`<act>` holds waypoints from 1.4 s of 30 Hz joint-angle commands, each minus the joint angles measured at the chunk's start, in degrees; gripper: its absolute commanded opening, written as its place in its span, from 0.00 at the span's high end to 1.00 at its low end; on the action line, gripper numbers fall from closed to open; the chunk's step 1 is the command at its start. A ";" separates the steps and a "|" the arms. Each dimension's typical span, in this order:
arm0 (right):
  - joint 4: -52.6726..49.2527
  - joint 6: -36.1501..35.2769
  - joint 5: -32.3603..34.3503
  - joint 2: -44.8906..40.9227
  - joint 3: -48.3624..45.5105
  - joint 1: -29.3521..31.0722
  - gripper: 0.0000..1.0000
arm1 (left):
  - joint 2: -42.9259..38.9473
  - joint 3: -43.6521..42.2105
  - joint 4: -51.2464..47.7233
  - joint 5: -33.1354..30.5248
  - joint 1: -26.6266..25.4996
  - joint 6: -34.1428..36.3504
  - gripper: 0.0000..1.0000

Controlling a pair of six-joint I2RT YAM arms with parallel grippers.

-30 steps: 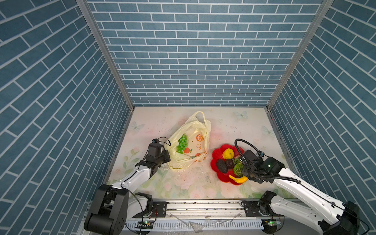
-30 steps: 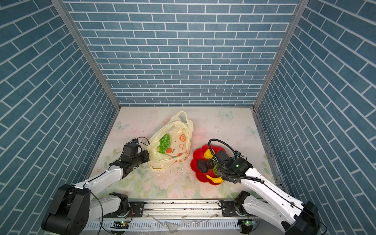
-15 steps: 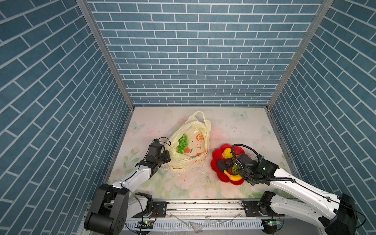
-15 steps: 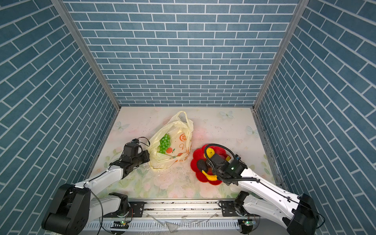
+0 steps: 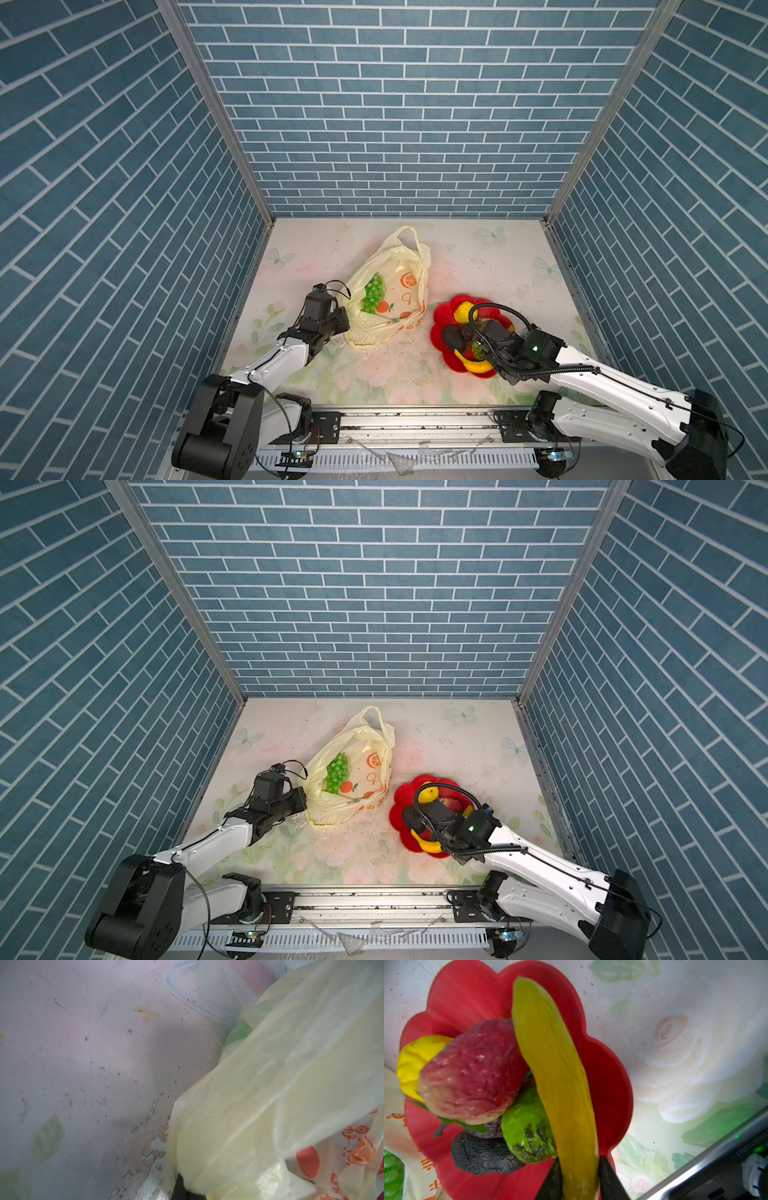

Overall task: Take the fake fruits out of the plastic bag
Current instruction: 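Lower the banana onto the plate edge and open the right gripper, then move the right gripper back into the bag toward the green grapes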

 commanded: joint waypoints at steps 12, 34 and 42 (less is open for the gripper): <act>4.16 2.96 0.65 -1.58 -4.21 0.39 0.64 | 0.56 0.89 -0.18 -0.24 -0.46 0.80 1.00; -14.62 -13.12 15.29 -0.33 13.84 0.02 0.32 | 0.29 1.01 -0.43 -0.15 -0.46 0.87 1.00; 2.04 -47.52 17.46 9.13 28.58 -0.74 0.34 | -0.77 1.13 -0.98 -0.33 -0.46 0.88 1.00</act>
